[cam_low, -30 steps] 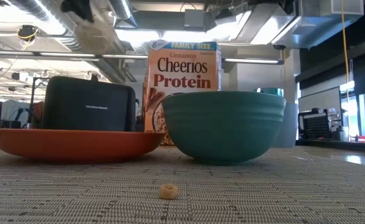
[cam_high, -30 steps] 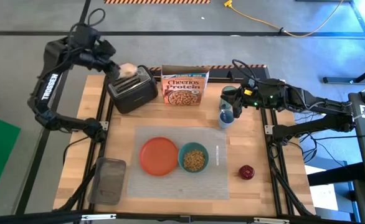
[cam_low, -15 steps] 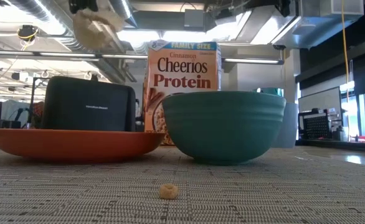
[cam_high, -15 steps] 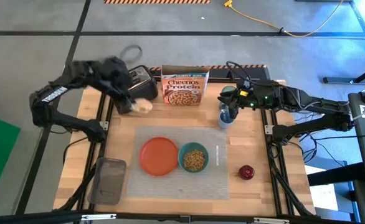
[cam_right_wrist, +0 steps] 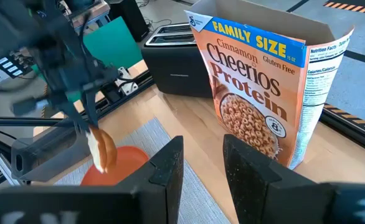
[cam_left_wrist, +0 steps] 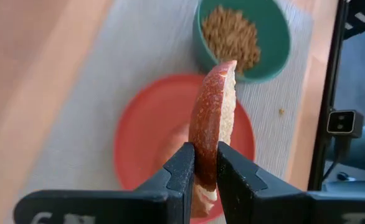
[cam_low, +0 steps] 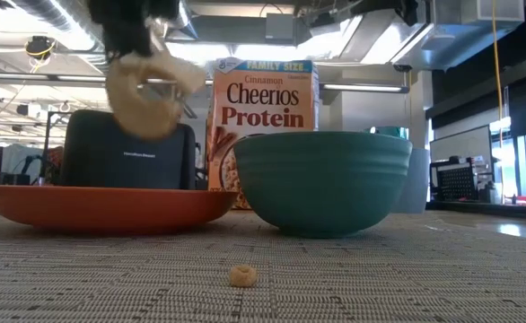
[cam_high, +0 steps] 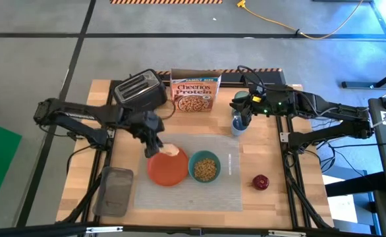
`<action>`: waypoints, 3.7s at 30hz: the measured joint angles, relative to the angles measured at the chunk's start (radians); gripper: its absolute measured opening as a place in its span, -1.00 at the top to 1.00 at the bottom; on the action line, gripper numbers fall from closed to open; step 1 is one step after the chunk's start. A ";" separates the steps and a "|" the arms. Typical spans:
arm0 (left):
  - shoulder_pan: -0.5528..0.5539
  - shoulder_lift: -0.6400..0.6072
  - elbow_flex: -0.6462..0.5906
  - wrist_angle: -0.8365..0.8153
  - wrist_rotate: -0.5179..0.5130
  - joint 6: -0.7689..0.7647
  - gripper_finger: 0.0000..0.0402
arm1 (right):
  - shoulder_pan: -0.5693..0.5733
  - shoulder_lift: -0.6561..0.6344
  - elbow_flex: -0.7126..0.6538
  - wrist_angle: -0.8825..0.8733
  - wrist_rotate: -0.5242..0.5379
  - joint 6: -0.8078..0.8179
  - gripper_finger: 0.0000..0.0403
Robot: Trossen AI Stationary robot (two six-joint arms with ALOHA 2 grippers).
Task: Arrange a breakfast setting
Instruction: Put the toasted bread on the orange plate, then put the red apple on the orange plate
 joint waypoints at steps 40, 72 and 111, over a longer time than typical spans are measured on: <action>0.012 -0.007 -0.193 0.319 -0.130 -0.064 -0.04 | -0.008 0.000 -0.001 -0.244 0.205 0.000 -0.05; 0.039 -0.021 -0.046 0.380 -0.408 0.083 -0.02 | 0.573 0.000 -0.247 -0.574 -0.229 1.032 0.18; 0.182 -0.191 -0.047 0.395 -0.508 0.302 -0.02 | 0.799 0.199 -0.276 -0.436 -0.351 1.417 0.18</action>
